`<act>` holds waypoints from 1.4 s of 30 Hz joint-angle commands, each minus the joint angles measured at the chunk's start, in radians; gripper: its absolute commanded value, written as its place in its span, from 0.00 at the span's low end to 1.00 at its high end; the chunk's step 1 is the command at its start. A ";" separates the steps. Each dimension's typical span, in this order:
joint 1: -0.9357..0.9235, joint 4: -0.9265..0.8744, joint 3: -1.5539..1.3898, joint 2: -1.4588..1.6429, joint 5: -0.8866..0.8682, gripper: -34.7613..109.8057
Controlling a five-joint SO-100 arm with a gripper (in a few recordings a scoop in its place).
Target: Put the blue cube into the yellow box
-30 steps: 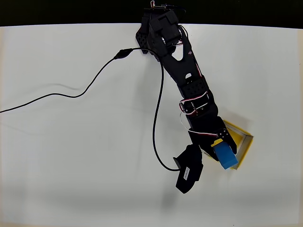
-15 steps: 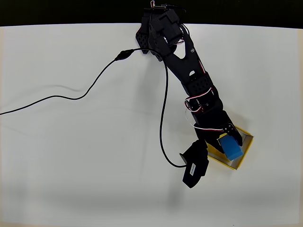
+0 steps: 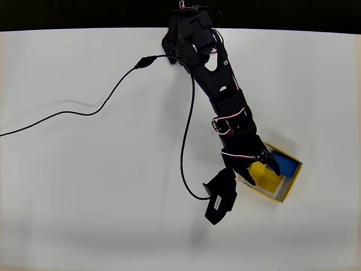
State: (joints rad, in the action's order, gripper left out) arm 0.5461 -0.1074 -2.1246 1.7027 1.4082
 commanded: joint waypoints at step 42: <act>-0.551 -1.252 -1.020 1.641 0.259 0.24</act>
State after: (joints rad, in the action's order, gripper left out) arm 0.0061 -1.3008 -3.1186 3.3180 1.7641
